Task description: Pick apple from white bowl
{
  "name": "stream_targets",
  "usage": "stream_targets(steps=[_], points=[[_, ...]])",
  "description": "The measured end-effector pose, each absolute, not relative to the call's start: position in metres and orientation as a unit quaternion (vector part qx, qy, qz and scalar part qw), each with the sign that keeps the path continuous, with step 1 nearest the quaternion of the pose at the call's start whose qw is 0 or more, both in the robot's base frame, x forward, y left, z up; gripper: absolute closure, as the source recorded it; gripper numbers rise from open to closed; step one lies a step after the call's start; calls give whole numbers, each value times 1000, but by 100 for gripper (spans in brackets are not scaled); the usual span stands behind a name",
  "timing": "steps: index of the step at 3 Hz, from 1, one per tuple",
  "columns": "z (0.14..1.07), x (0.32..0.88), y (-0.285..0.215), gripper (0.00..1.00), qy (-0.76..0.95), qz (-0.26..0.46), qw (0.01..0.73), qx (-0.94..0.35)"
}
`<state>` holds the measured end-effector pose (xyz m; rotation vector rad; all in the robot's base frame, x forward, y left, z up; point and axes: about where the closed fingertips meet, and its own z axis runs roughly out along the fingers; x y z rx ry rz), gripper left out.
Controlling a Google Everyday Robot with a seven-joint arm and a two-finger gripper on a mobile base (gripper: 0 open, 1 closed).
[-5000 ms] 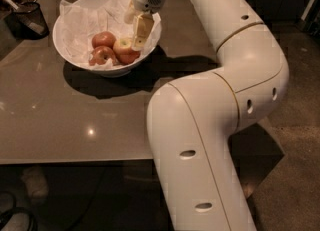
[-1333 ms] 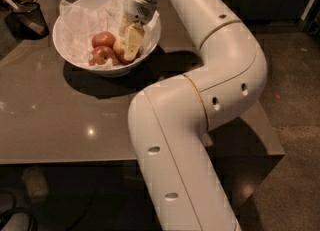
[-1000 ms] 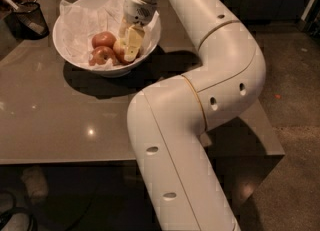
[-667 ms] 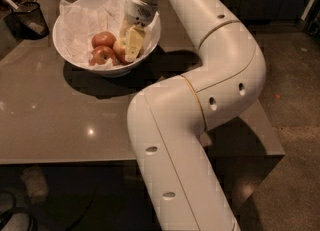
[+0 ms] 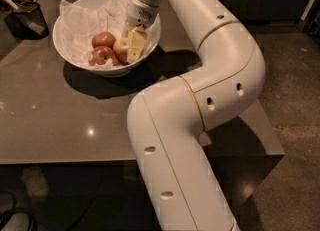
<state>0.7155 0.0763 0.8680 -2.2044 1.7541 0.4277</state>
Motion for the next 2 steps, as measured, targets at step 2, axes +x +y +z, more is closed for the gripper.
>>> stream_targets(steps=[2], points=[[868,716,76,72,609,148,145,-765]])
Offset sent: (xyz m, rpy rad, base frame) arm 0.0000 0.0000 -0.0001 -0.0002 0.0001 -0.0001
